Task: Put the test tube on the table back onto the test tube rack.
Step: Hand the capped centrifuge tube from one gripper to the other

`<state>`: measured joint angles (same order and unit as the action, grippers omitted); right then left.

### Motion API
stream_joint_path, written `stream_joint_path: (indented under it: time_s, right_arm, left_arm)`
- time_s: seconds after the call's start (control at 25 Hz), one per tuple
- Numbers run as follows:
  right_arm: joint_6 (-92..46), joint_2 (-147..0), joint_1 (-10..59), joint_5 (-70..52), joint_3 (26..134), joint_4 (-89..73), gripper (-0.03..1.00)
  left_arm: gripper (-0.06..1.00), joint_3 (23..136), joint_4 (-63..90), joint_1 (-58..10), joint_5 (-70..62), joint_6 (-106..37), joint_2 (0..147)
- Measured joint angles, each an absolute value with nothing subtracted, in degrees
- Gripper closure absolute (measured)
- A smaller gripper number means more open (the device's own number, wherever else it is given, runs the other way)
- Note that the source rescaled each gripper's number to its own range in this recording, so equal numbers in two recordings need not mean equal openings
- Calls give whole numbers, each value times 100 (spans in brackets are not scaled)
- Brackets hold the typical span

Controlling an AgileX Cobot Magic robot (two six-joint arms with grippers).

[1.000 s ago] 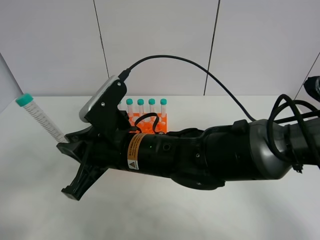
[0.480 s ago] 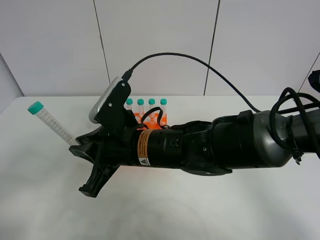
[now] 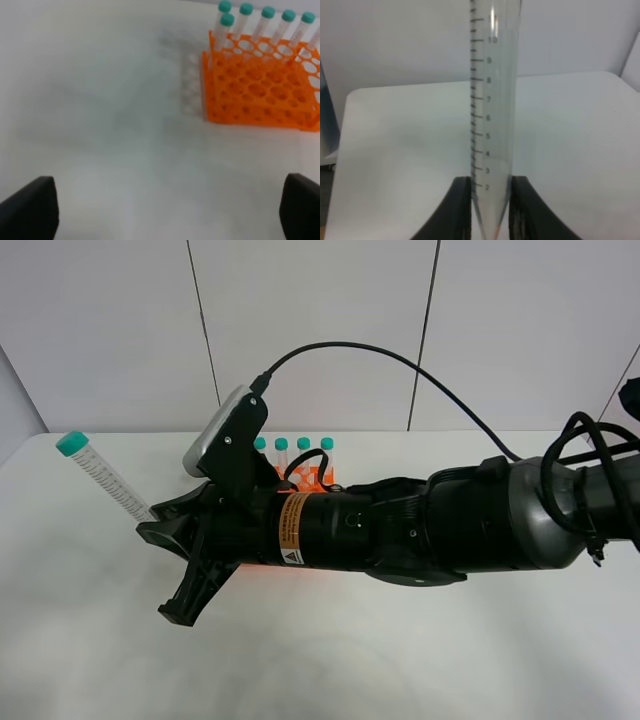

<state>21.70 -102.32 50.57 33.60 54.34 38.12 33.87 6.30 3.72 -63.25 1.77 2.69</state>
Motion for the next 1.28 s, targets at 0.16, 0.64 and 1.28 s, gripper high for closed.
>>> stream_joint_path:
  time_s: [0.16,0.64,1.28]
  right_arm:
    - [2170,-10232,5057,3355,5434,3818,96]
    - [2170,-10232,5057,3355,5434,3828,96]
    - [2151,-10232,5057,3351,5434,3830,96]
  left_arm:
    - [-6,3444,1091,372,-5996,-208,1034]
    - [-6,4004,1435,372,-5284,-834,2750]
    - [-6,4079,1488,-1758,-4940,-1158,3328]
